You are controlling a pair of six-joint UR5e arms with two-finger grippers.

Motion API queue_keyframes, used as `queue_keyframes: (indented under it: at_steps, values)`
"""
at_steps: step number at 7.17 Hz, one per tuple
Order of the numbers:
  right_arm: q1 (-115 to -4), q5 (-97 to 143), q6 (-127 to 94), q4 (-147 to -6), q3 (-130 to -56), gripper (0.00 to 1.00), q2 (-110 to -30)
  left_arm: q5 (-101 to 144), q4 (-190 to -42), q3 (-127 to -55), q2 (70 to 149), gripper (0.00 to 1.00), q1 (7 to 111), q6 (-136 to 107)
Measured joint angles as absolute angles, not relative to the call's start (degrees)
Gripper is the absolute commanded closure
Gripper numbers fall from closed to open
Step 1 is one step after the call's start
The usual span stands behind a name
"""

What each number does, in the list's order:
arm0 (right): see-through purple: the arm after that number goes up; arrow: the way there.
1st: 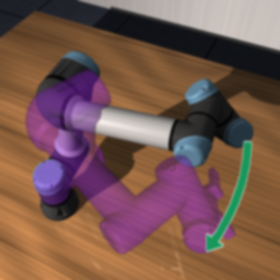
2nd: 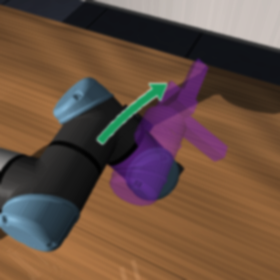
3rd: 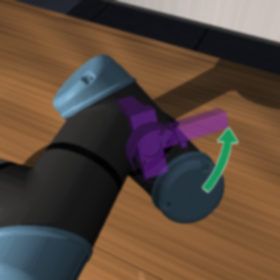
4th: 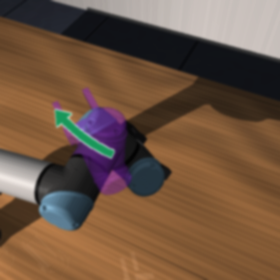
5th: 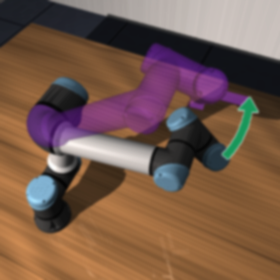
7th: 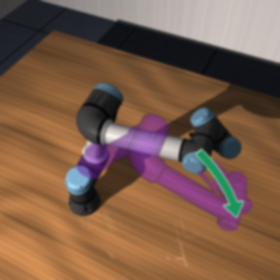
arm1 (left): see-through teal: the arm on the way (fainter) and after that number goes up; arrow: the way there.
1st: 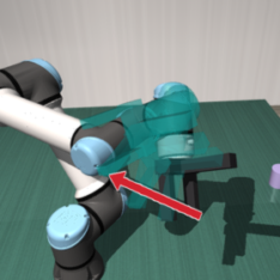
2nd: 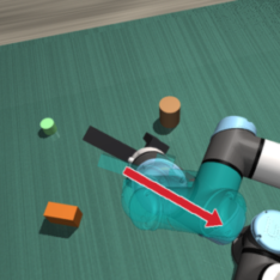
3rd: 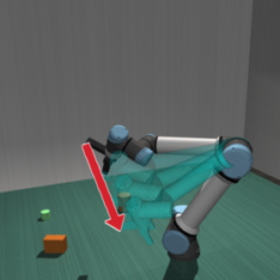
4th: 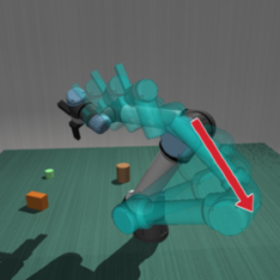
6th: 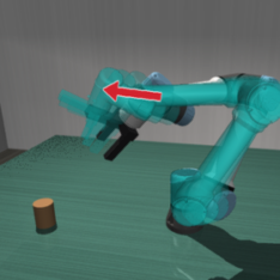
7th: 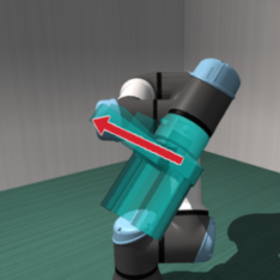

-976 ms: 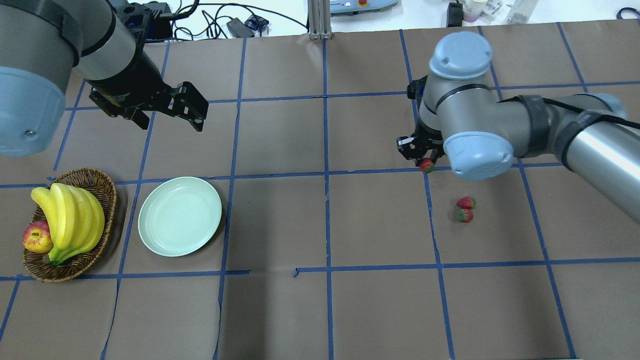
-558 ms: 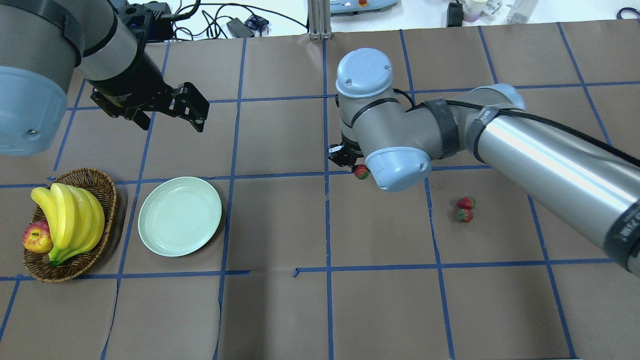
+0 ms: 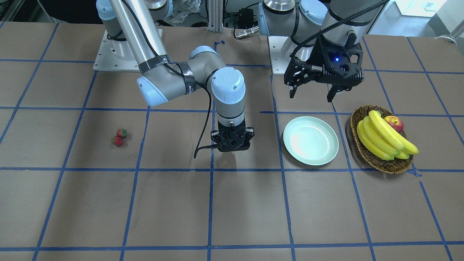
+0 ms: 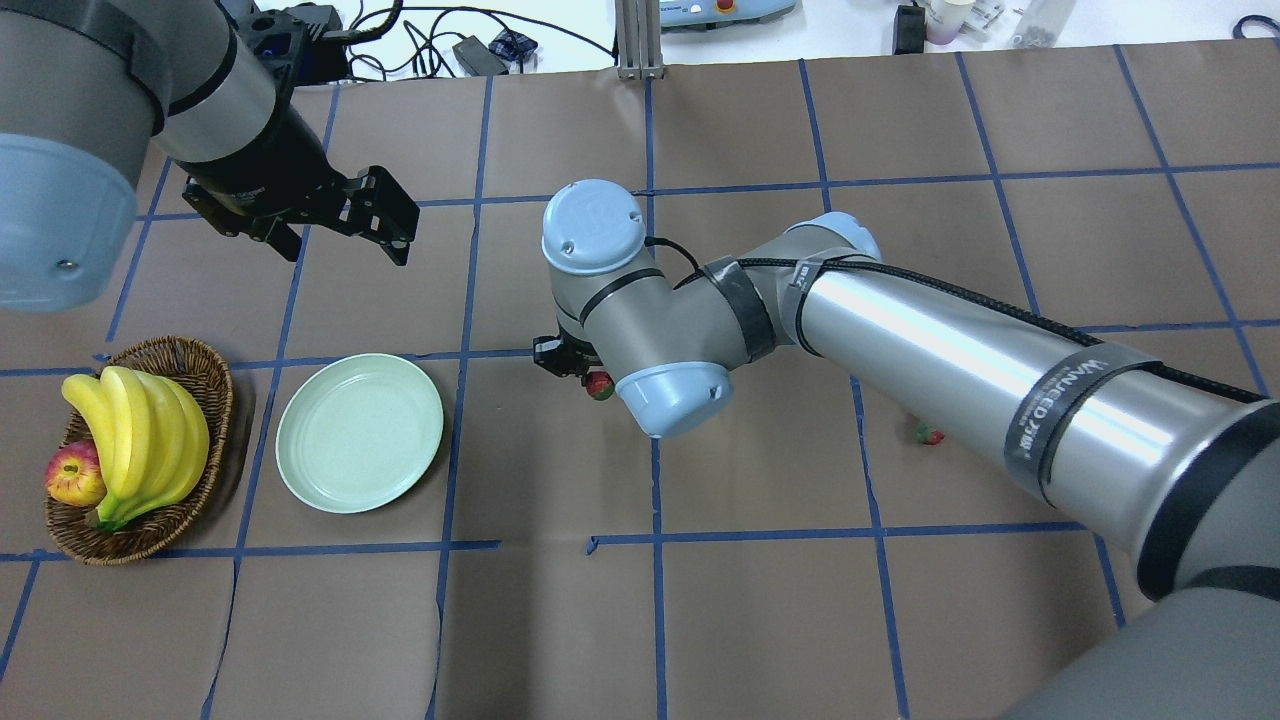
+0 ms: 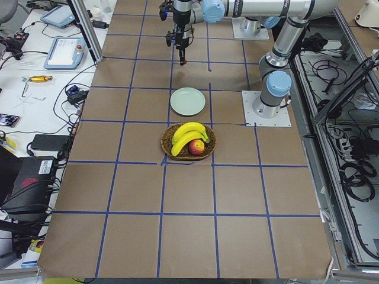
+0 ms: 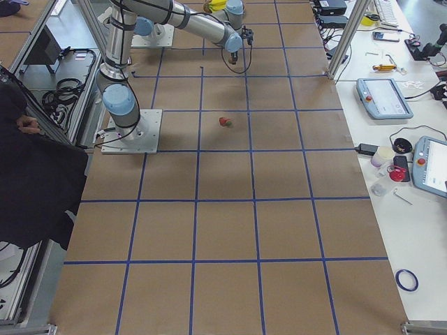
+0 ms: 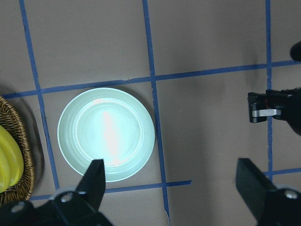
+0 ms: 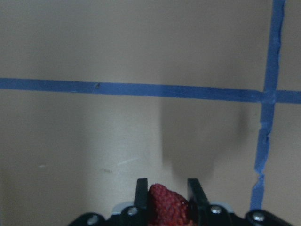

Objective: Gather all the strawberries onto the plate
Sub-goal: 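Carry the strawberry toward the plate and release it mid-table, then return the right gripper to the strawberry pair and grasp one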

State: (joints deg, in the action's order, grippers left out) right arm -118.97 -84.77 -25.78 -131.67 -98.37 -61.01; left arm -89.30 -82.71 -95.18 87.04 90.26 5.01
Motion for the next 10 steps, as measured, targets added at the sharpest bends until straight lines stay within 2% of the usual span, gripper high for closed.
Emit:
queue_keyframes:
  at_steps: [1,6,8,10]
  values:
    - [-119.09,-83.87,-25.98,-131.96,-98.68,0.02,-60.62,-89.30,-82.70,-95.18,87.00,0.00,90.26,5.01]
    - [-118.17,-85.28,-27.28,-136.54,-101.10,0.00,-62.74,-89.39,-82.71,-95.17,86.87,0.00,90.26,5.01]
    - [-114.04,-90.11,-21.50,-132.06,-101.41,0.00,-66.20,-89.52,-82.70,-95.16,86.77,0.00,90.26,5.01]
    - [-105.33,-92.35,-11.46,-124.81,-102.29,0.00,-69.45,-89.48,-82.70,-95.18,86.84,0.00,90.26,5.01]
